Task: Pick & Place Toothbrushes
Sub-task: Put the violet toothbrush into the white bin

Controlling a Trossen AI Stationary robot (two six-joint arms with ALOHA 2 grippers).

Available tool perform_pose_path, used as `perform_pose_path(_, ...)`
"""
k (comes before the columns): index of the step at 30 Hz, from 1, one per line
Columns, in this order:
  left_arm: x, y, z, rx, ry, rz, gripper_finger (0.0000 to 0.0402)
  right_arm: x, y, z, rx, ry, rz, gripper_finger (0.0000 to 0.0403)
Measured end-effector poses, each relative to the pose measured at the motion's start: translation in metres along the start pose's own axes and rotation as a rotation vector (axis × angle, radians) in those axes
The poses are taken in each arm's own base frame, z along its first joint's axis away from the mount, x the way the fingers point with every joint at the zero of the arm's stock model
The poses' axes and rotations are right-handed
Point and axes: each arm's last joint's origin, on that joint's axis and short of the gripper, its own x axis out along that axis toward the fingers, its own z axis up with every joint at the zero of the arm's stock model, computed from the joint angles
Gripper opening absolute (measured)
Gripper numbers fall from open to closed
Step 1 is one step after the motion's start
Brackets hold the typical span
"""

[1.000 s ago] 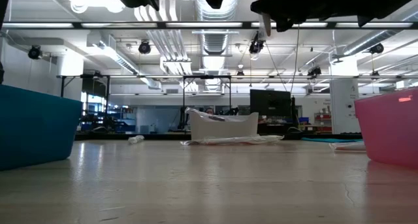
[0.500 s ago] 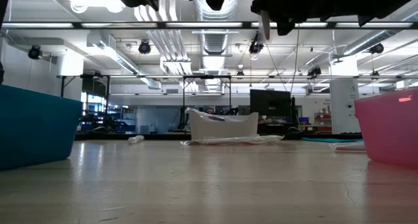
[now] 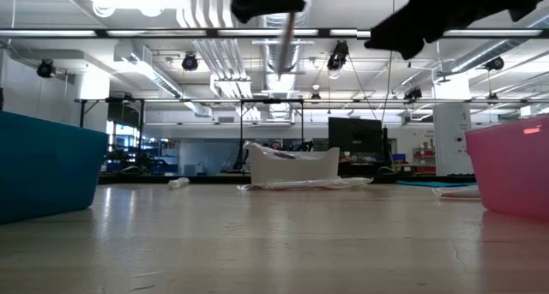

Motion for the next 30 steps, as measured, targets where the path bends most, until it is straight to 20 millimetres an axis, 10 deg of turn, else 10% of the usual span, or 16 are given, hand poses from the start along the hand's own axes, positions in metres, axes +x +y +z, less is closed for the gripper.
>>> perform_pose_path(12,-0.093,-0.020,-0.002,-0.377,0.414,-0.091,0.0028,-0.004,-0.016,-0.021,0.068,0.097,-0.381,0.0234)
perform_pose_path(30,-0.150,-0.095,-0.029,-0.505,0.908,-0.179,0.0034,0.012,-0.024,-0.025,0.094,0.137,-0.429,0.0241)
